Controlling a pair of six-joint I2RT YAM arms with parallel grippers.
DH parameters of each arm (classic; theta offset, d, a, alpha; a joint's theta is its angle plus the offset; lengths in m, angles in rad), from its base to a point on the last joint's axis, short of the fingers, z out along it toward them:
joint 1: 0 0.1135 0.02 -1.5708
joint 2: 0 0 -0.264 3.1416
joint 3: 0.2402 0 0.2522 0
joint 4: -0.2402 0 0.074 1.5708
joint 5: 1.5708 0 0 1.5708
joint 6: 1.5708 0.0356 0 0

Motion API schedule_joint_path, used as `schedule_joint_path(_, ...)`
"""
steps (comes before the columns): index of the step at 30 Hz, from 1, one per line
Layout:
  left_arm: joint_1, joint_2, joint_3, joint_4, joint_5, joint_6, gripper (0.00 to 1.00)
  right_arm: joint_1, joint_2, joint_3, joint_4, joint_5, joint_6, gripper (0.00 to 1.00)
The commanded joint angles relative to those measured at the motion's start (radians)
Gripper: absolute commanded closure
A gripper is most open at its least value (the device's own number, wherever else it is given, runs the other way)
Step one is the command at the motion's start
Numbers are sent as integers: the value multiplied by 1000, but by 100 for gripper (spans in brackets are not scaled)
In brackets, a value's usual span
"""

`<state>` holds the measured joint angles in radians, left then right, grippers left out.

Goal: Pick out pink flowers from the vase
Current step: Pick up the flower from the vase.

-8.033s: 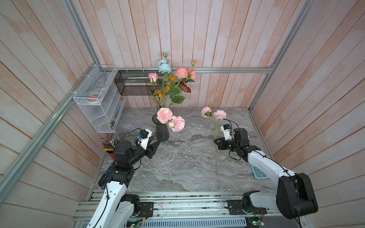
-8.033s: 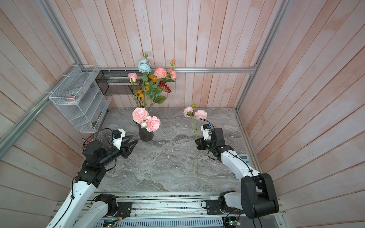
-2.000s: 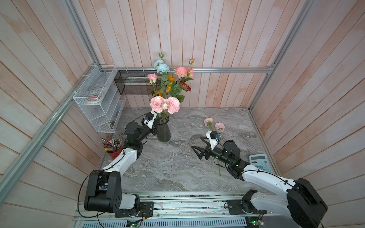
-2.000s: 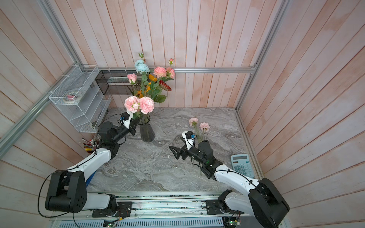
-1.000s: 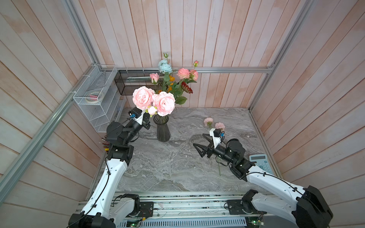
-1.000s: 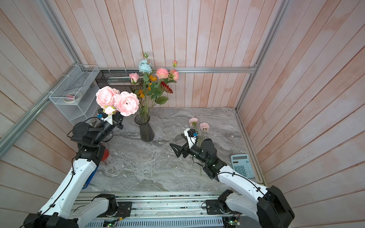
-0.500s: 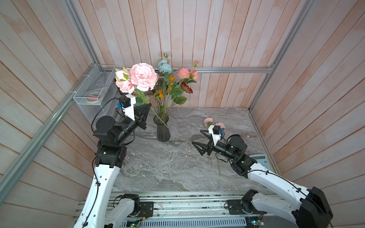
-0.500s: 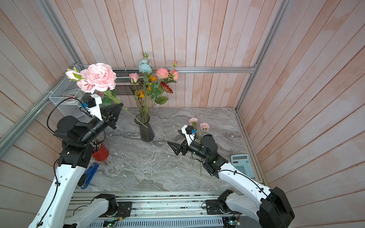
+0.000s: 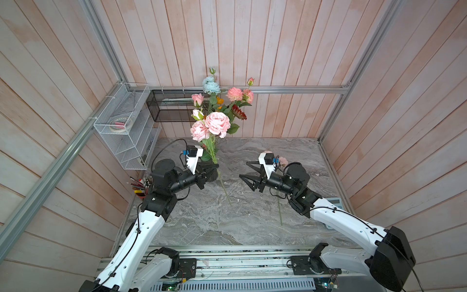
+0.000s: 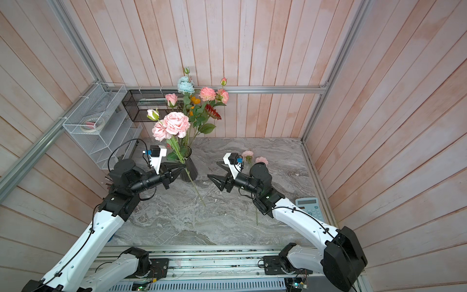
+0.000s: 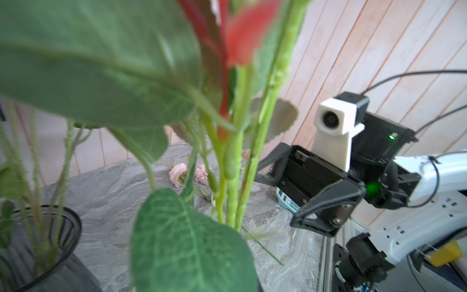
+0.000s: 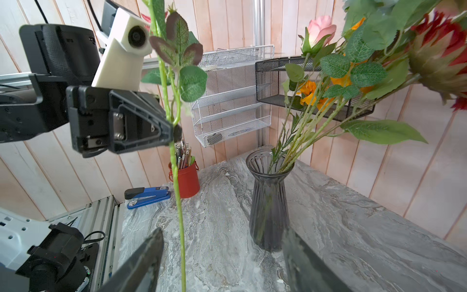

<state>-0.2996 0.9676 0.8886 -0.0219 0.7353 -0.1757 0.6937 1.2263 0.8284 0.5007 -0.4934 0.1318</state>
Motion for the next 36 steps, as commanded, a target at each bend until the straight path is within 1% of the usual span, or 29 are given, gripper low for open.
schedule_joint_path(1,-45,3,-45,112,-7,20,100,19,35,36,24,-47,19,29)
schedule_joint_path(8,-85,61,-60,156,-29,33,100,39,95,64,24,-96,34,32)
schedule_joint_path(13,-96,77,-59,167,-39,44,100,45,147,100,-1,-146,46,38)
schedule_joint_path(16,-99,79,-59,169,-42,45,100,53,171,107,-3,-154,43,43)
schedule_joint_path(24,-101,80,-60,172,-45,50,100,61,210,131,-22,-162,35,45)
schedule_joint_path(32,-101,83,-65,184,-45,41,100,63,231,147,-30,-176,33,53)
schedule_joint_path(36,-104,81,-68,186,-46,40,100,64,240,155,-34,-183,32,59)
